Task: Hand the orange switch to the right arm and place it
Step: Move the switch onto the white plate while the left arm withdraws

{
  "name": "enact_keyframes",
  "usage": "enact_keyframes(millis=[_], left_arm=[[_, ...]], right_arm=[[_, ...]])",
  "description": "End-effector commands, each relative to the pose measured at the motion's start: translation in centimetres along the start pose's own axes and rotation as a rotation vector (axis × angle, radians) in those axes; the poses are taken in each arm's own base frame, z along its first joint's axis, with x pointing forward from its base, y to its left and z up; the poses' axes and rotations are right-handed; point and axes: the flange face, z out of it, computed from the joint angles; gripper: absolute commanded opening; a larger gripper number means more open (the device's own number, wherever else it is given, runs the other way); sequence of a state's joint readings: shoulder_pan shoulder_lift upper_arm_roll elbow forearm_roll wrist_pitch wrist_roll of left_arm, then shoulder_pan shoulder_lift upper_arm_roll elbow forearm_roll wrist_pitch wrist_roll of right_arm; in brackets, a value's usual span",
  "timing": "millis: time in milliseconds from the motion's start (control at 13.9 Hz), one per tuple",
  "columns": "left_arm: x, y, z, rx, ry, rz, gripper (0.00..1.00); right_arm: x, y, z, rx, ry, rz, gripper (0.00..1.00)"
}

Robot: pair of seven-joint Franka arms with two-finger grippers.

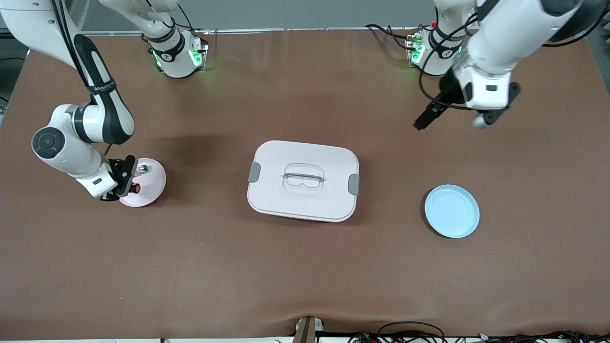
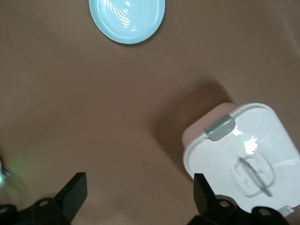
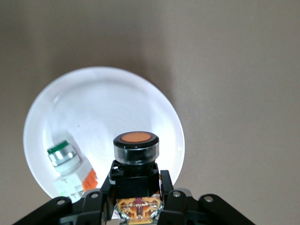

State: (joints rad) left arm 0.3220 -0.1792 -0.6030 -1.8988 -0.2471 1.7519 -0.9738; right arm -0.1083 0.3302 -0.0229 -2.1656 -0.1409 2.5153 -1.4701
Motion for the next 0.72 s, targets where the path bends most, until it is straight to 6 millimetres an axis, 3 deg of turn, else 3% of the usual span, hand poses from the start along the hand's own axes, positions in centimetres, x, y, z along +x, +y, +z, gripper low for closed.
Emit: enact_keyframes(millis=[0, 288, 432, 648], left_arm=[[3.1, -4.7, -2.1, 0.009, -0.025, 0.099, 1.00], [8.6, -11.9, -5.2, -0.021, -0.059, 0.261, 1.00], [9.9, -13.2, -5.6, -0.025, -0.045, 0.315, 1.00], [11.3, -13.0, -5.9, -0.012, -0.023, 0.328, 1.00]], right_arm=[[-0.9, -0.1, 1.8, -0.007, -0.002, -0.033, 0.00], [-0.3, -1.2, 3.8, -0.031, 0.009, -0.041, 0.00], [0.0, -1.4, 4.4, -0.031, 0.011, -0.044, 0.00], [0.4, -1.6, 4.5, -0.026, 0.011, -0.053, 0.00]])
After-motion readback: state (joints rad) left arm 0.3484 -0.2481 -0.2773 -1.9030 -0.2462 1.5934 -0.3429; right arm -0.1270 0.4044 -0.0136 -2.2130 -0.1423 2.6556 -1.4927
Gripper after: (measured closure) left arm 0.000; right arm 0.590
